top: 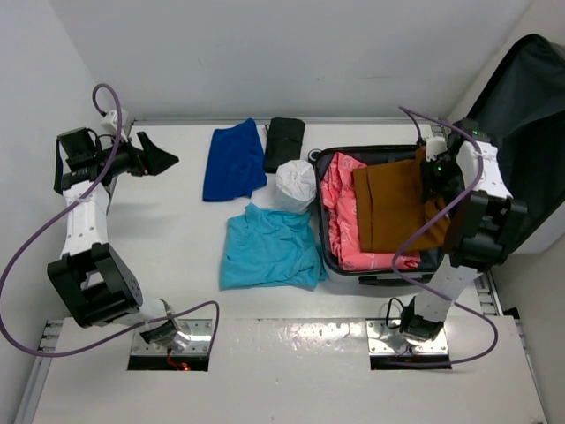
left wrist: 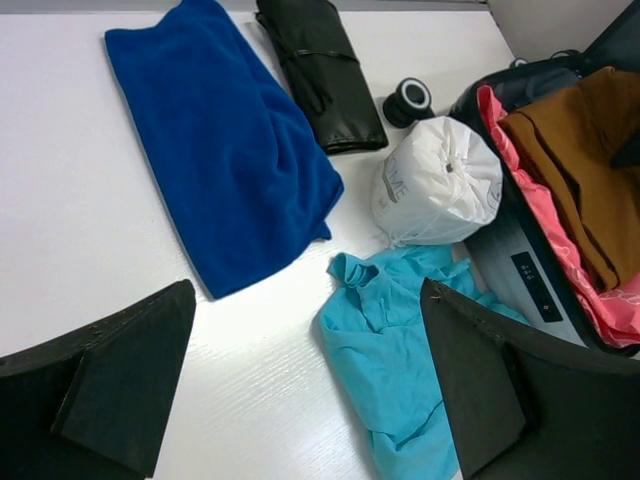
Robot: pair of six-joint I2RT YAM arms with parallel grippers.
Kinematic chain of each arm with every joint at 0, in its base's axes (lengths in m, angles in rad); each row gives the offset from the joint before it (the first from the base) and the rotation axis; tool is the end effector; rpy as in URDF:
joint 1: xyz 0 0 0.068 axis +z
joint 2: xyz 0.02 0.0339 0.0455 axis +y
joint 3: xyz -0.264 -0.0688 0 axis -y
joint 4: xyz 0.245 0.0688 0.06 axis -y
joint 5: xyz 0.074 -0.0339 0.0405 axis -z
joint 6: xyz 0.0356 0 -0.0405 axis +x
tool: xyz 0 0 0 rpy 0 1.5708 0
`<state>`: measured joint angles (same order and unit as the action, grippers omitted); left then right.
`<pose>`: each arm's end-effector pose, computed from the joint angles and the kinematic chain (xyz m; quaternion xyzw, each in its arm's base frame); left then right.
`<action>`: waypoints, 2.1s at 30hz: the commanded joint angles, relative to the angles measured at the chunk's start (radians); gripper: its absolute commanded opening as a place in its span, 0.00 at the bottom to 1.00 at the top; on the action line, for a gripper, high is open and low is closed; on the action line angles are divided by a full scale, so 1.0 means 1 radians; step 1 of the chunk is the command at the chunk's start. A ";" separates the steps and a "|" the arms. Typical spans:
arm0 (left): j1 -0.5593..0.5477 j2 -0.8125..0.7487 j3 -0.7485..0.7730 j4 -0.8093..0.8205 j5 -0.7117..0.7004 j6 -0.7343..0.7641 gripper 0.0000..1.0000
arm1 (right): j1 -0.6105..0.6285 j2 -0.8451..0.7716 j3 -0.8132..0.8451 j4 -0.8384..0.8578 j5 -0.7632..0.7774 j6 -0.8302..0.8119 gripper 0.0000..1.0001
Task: Pack the luggage
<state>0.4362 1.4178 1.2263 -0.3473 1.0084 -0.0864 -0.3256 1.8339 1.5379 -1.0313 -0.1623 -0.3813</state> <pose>0.2951 0.1043 0.3390 0.0335 0.7973 -0.3386 0.4985 0.3494 -0.1119 0.2484 -0.0374 0.9887 0.0336 0.1414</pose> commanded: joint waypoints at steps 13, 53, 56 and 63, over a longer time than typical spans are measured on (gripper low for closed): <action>-0.019 0.003 0.002 0.087 -0.080 -0.012 1.00 | 0.014 0.053 -0.064 0.467 0.464 -0.047 0.00; -0.353 -0.186 -0.065 -0.015 -0.386 0.278 1.00 | 0.152 -0.020 -0.373 0.406 0.219 0.258 0.28; -0.414 -0.177 -0.096 -0.039 -0.404 0.289 1.00 | 0.169 0.045 -0.320 0.412 0.199 0.274 0.33; -0.539 -0.166 -0.175 -0.004 -0.456 0.281 1.00 | 0.171 -0.093 -0.217 0.303 0.012 0.234 0.58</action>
<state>-0.0647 1.2430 1.0676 -0.3813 0.5697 0.1833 -0.1635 1.8072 1.2453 -0.8471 -0.0055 -0.1368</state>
